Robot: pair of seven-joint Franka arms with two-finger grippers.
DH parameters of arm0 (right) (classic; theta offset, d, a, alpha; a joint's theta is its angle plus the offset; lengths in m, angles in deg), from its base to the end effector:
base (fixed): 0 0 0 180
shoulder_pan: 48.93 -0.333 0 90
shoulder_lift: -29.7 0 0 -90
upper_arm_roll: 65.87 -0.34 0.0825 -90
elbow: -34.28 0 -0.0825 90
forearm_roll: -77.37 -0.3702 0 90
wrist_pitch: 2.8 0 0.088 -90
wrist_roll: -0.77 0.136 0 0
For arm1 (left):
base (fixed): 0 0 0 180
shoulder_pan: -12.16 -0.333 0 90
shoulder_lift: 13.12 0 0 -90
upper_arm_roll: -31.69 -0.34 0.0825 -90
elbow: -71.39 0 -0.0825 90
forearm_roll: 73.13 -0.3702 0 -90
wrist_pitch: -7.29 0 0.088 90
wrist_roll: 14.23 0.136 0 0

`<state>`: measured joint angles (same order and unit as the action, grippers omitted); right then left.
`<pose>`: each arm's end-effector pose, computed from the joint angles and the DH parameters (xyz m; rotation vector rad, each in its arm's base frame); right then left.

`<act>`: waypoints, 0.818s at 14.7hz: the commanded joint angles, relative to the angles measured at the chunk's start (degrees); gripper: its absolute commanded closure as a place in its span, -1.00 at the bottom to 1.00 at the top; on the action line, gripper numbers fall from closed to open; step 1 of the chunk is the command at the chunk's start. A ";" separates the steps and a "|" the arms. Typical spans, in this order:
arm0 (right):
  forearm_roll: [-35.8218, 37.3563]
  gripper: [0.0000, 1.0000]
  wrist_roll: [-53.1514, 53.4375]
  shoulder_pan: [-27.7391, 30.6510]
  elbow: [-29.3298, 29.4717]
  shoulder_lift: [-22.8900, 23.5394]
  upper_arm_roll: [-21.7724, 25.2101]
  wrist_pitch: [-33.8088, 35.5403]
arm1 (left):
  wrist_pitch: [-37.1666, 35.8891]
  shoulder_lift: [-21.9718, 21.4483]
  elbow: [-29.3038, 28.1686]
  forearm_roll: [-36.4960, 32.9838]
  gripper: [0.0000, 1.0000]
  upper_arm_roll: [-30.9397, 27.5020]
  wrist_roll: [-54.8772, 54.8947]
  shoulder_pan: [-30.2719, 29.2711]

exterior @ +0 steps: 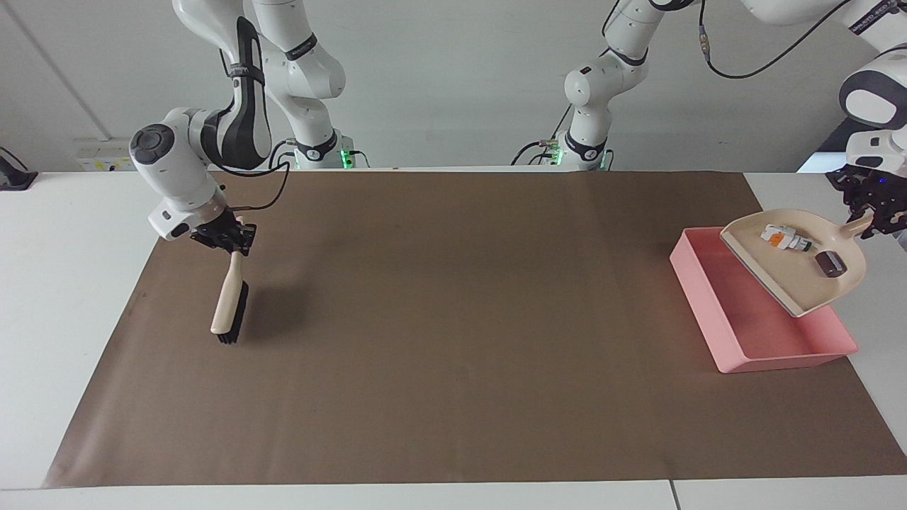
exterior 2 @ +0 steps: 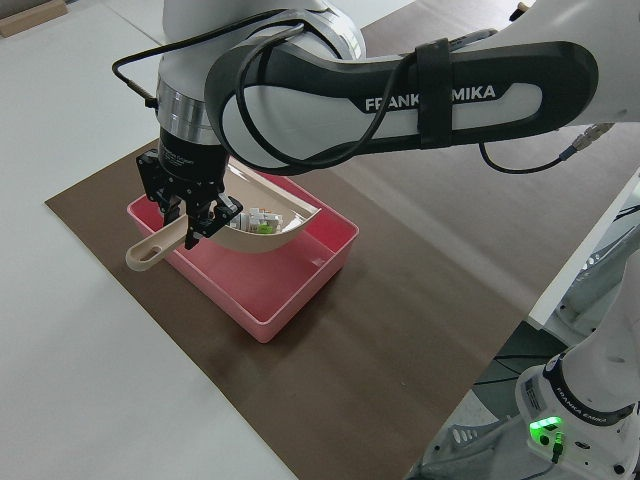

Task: Clean e-waste and dump in bin
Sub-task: 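Tip the dustpan over the pink bin with the left gripper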

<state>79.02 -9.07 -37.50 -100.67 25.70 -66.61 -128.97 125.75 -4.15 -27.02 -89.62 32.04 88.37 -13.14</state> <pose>0.4602 -0.0886 0.3548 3.1305 0.0048 -0.1351 0.5581 0.2842 0.5106 -2.1117 1.9057 0.2186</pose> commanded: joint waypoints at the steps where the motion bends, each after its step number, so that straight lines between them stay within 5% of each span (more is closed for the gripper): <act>1: 0.72 0.97 -0.53 0.96 -1.63 -0.48 -0.75 -1.89 | 2.47 1.93 1.12 -8.27 0.97 -0.17 0.05 2.79; 7: 0.72 0.83 -5.98 1.58 -2.95 -0.92 -0.66 -1.98 | 1.17 2.90 -0.20 -19.44 1.00 -0.26 -3.02 7.01; 9: 0.72 0.34 -5.89 1.58 -2.95 -0.92 -0.66 -2.07 | -2.07 2.89 0.58 -22.08 1.00 -0.26 -4.51 7.98; 11: 0.72 -0.84 -5.89 1.58 -2.86 -0.92 -0.66 -1.90 | -4.36 2.63 1.63 -25.42 1.00 -0.18 -4.87 9.47; 12: 0.72 -1.00 -5.80 1.49 -2.25 -0.83 -0.66 -1.37 | -6.12 2.54 2.51 -25.78 1.00 -0.26 -4.87 9.74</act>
<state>79.02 -13.57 -37.17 -102.33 25.73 -66.61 -129.89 123.44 -0.91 -26.40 -113.16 32.31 84.33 -4.97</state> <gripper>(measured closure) 0.480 0.665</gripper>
